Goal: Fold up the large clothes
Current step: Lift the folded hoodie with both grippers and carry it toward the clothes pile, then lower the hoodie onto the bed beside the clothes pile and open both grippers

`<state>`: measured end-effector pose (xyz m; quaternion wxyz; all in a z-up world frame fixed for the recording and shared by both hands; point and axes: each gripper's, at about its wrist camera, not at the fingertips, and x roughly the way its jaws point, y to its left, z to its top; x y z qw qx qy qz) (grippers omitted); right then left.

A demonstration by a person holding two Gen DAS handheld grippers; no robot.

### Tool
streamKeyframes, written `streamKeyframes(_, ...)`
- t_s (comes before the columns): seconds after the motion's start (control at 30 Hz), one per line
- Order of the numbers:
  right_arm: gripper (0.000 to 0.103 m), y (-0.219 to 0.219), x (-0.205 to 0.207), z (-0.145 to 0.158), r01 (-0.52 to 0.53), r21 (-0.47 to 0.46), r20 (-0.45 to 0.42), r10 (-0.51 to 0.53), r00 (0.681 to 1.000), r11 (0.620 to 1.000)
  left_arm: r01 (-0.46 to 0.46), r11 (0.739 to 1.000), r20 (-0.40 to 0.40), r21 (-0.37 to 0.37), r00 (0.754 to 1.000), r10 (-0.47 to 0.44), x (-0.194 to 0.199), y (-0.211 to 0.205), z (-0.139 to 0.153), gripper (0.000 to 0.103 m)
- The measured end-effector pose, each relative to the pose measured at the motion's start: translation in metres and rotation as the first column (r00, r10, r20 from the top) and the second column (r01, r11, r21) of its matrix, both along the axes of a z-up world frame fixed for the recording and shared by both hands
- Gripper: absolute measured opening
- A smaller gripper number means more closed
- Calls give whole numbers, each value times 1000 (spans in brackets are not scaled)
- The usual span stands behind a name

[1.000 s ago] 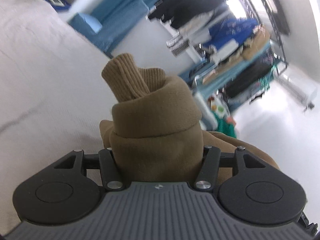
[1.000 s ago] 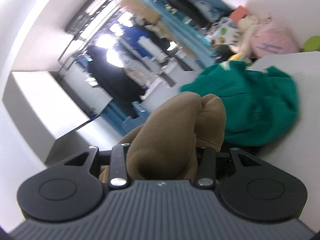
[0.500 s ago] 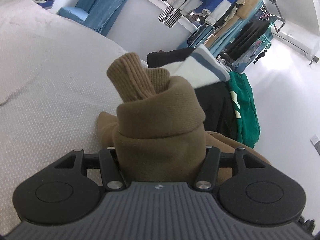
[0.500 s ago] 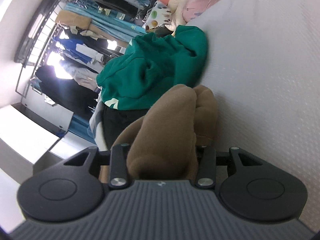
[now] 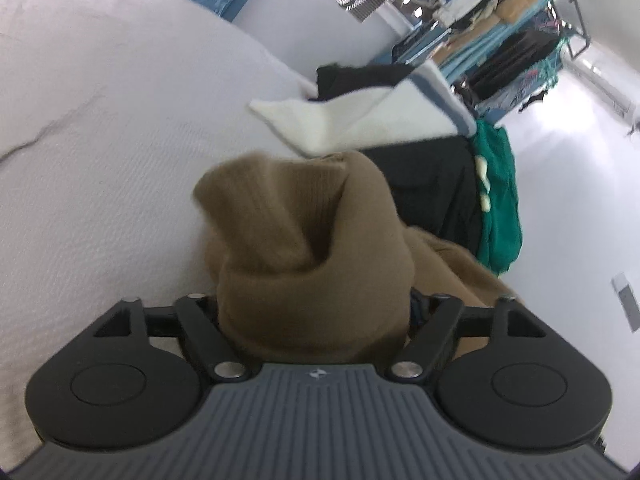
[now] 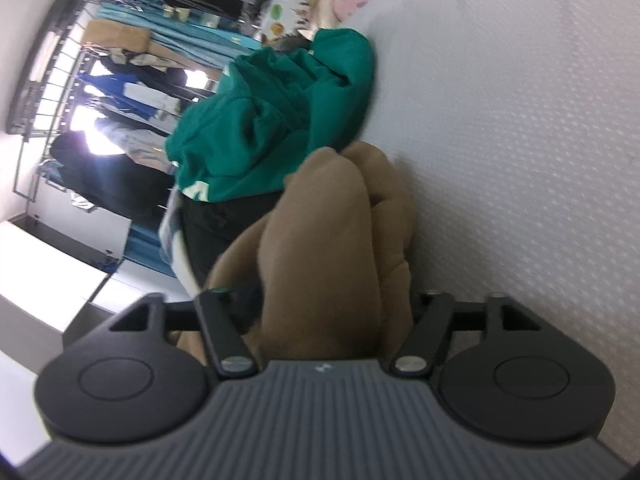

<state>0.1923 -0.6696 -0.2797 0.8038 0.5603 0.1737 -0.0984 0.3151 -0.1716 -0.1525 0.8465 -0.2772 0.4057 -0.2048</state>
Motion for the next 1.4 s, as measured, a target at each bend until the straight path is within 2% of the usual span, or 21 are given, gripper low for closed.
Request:
streamKeyframes(0.1,89,-1,-12,2,-18,-15,-45,18,999,1000,12,997,31,77,999,-14,-16,9,3,86)
streamKeyframes(0.23,89,-1,-28,10,-29,-53,-82,25,996,998,26,991,41,132,999,-32,-34,21,9,86)
streamKeyframes(0.47,89,9,-54,51,0,-224,-124,-28,992,975,36,973,96,229,994,-59,-59,24,35,86)
streamKeyframes(0.57,89,16,-63,75,0,-306,-119,-38,992,952,30,954,107,300,992,-65,-68,17,51,86)
streamKeyframes(0.7,88,34,-67,115,-29,-432,-102,-16,995,901,32,940,160,340,983,-91,-85,13,79,86)
streamKeyframes(0.8,88,53,-67,150,-64,-534,-93,17,996,843,31,929,209,368,971,-115,-100,8,107,86)
streamKeyframes(1.0,87,99,-76,211,-97,-677,-34,101,994,730,40,888,318,457,925,-206,-140,-14,169,86)
streamKeyframes(1.1,87,122,-83,233,-108,-734,-33,124,992,670,50,885,355,463,905,-236,-162,-22,193,86)
streamKeyframes(1.23,87,146,-93,247,-136,-761,-45,159,986,634,60,892,381,448,890,-251,-184,-29,217,86)
streamKeyframes(1.4,87,172,-105,252,-178,-778,-66,203,977,602,77,895,397,439,877,-270,-212,-35,231,86)
